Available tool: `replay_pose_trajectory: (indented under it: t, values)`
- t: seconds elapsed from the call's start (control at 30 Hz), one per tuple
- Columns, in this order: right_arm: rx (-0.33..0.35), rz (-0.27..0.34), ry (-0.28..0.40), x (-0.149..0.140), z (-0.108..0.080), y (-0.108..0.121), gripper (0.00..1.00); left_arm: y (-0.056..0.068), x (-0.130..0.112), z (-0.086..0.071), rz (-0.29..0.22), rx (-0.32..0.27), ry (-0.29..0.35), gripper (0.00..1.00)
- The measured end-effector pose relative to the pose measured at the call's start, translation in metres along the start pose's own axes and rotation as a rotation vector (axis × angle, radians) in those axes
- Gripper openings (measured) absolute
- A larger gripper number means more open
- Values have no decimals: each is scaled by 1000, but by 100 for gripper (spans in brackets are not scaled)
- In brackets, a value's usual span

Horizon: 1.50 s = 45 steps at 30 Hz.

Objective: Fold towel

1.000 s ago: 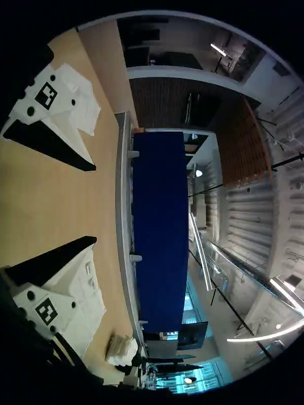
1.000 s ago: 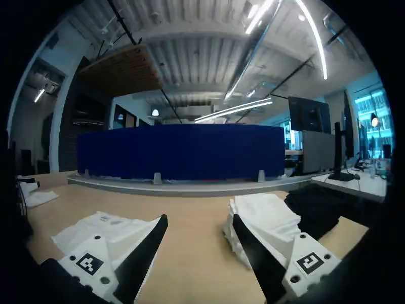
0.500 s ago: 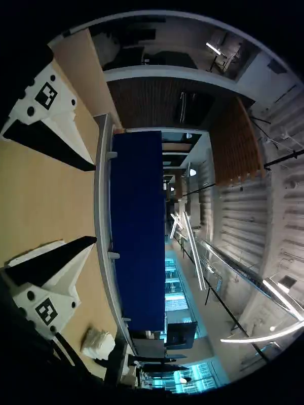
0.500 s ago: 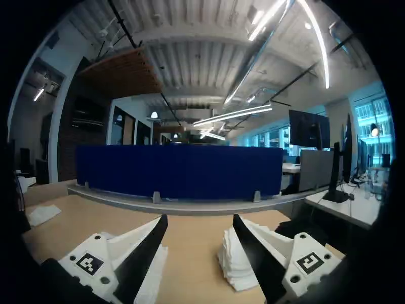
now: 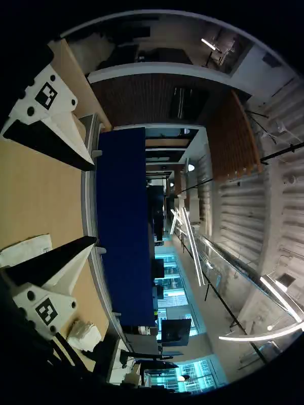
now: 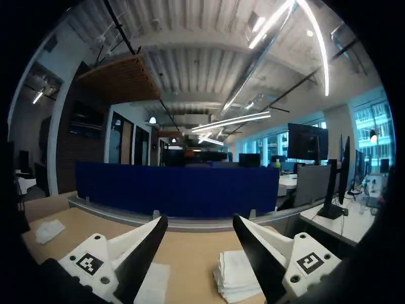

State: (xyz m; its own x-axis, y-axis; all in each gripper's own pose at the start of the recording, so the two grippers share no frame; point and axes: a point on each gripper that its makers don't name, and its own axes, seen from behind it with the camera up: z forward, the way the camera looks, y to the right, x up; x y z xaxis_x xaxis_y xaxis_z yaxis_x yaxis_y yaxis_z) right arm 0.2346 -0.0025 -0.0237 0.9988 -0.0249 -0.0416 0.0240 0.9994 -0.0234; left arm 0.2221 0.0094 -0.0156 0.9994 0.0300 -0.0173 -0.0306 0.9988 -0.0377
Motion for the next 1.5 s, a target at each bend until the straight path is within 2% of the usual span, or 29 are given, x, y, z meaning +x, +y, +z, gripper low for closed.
replay_pose_trajectory:
  t: [0.27,0.47,0.6,0.77,0.87,1.07,1.27,1.5]
  values:
    - [40,-22,-24,13,5,-5,100,5,11,1,27,-43,-36,95]
    - [163,-86,-96,8,5,-28,100,18,11,-1,86,-125,-85,95]
    - [275,-133,-175,-5,1,-49,100,32,5,-5,126,-207,-132,95]
    - [400,-177,-289,-25,-10,-72,100,52,-6,-11,153,-324,-201,95]
    - [448,-199,-347,-35,-16,-78,100,60,-16,-15,156,-375,-248,95]
    - [494,-225,-406,-49,-21,-83,100,74,-32,-20,169,-449,-310,95]
    - [516,-218,-439,-60,-24,-87,100,83,-48,-23,192,-487,-348,95]
    - [541,-236,-484,-87,-28,-89,100,94,-78,-27,217,-533,-391,95]
